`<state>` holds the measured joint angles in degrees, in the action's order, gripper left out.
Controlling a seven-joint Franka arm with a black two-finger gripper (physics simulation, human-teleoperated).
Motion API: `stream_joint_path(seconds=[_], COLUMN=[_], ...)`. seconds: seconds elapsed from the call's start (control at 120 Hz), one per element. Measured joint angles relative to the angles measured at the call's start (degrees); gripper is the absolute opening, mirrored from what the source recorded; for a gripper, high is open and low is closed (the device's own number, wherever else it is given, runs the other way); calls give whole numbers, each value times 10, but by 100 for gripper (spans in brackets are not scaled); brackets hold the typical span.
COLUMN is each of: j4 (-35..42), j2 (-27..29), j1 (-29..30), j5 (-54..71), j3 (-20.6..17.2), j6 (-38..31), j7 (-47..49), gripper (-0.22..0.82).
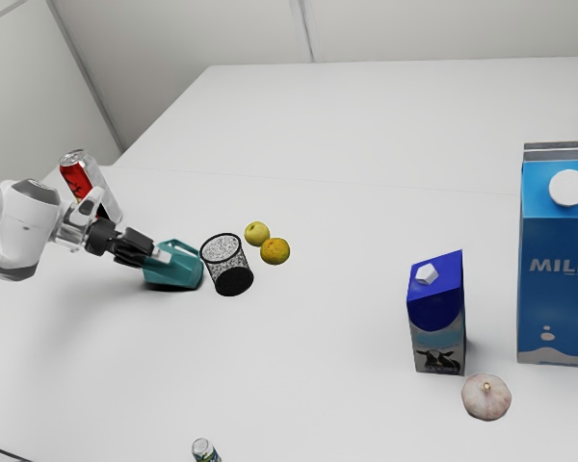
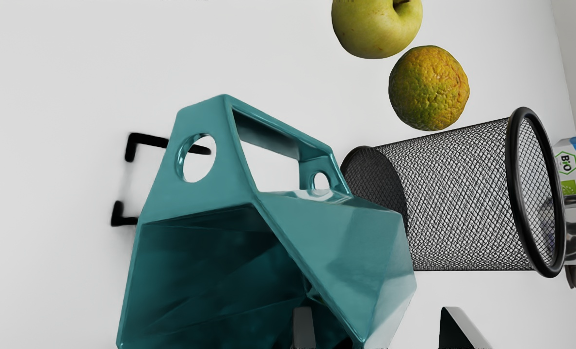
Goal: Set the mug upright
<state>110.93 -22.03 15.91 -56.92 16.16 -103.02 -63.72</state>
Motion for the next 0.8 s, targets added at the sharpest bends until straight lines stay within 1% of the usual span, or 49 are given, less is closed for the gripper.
stream_joint_path(seconds=[0.083, 0.133, 0.267, 0.367, 0.558, 0.8], j4=[0, 0, 0, 1, 23, 77], j2=[0, 0, 5, 19, 95, 190], j1=[0, 0, 1, -3, -22, -47], j5=[0, 0, 1, 3, 56, 217], j3=[0, 0, 0, 0, -6, -58], j6=[-1, -1, -7, -20, -50, -83], j7=[-4, -5, -10, -11, 1, 75], gripper=[6, 0, -7, -12, -16, -18])
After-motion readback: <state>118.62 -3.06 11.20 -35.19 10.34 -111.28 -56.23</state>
